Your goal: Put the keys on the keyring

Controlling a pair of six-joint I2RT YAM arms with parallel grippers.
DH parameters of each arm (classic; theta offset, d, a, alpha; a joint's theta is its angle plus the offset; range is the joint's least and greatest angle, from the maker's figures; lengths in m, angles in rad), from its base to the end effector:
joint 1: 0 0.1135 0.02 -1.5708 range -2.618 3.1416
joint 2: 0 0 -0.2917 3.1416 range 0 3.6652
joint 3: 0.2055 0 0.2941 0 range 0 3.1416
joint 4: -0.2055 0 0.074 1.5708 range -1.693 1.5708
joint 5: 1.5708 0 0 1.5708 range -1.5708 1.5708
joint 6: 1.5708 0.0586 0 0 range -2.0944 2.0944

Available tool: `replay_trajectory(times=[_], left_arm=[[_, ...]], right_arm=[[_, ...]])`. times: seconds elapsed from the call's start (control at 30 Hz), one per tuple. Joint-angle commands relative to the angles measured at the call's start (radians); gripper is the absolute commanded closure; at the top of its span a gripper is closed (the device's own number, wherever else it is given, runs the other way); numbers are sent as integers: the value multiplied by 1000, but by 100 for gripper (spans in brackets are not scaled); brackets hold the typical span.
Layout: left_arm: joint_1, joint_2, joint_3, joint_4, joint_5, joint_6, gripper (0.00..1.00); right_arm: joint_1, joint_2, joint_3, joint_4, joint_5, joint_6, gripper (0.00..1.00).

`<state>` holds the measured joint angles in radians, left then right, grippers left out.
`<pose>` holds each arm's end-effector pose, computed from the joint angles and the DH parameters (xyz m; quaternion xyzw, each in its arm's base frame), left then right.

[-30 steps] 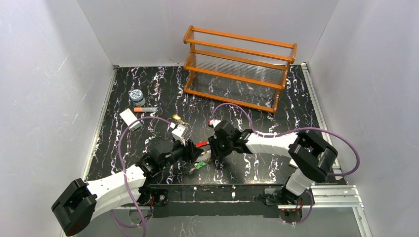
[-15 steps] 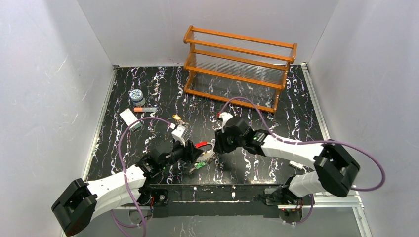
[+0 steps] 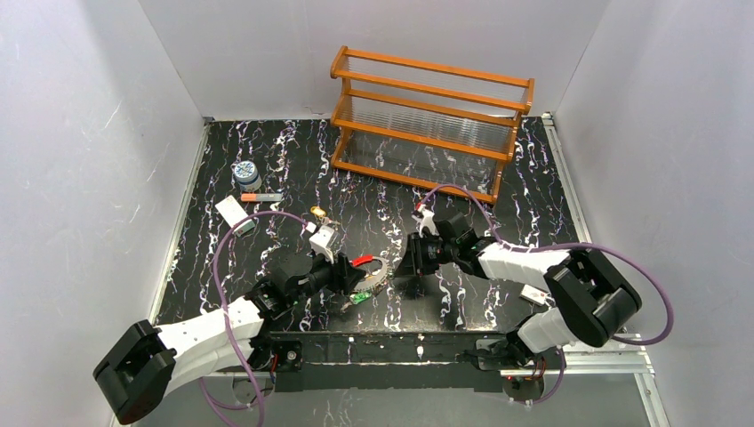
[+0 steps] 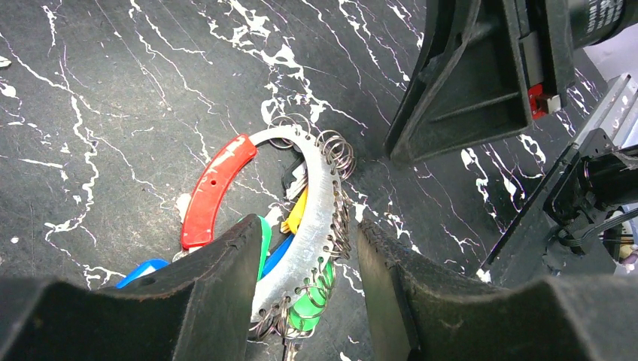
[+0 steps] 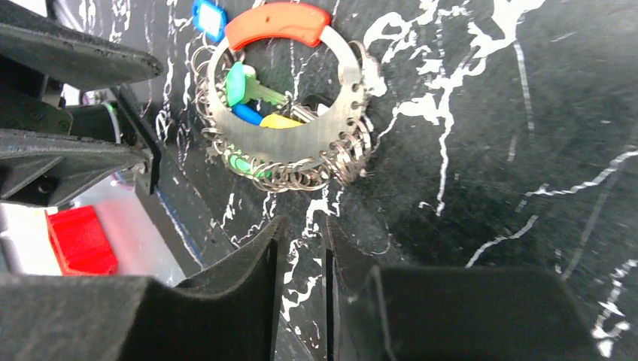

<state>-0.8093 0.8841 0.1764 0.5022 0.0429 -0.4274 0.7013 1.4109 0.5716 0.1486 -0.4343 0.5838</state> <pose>0.1518 -0.1629 0.1705 0.1605 0.7591 -0.3792 0.5043 0.2198 0.2179 0.1463 -0.1435 0.8766 0.4053 0.2162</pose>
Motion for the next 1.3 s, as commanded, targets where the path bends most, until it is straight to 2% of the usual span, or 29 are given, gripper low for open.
replay_trajectory(times=[0.0, 0.33, 0.6, 1.1, 1.2, 1.27], left_arm=[[-6, 0, -1, 26, 8, -1, 52], [-5, 2, 0, 26, 7, -2, 52], [-6, 1, 0, 25, 8, -2, 52], [-5, 20, 13, 26, 9, 7, 52], [-5, 22, 15, 26, 11, 8, 52], [-5, 21, 15, 26, 10, 8, 52]], right_arm=[[-2, 32, -7, 151, -143, 28, 69], [-4, 126, 110, 116, -106, -54, 58], [-4, 186, 124, 102, -84, -82, 55], [-5, 222, 108, 87, -70, -120, 56], [-4, 223, 108, 79, -62, -128, 58], [-4, 219, 105, 75, -58, -131, 62]])
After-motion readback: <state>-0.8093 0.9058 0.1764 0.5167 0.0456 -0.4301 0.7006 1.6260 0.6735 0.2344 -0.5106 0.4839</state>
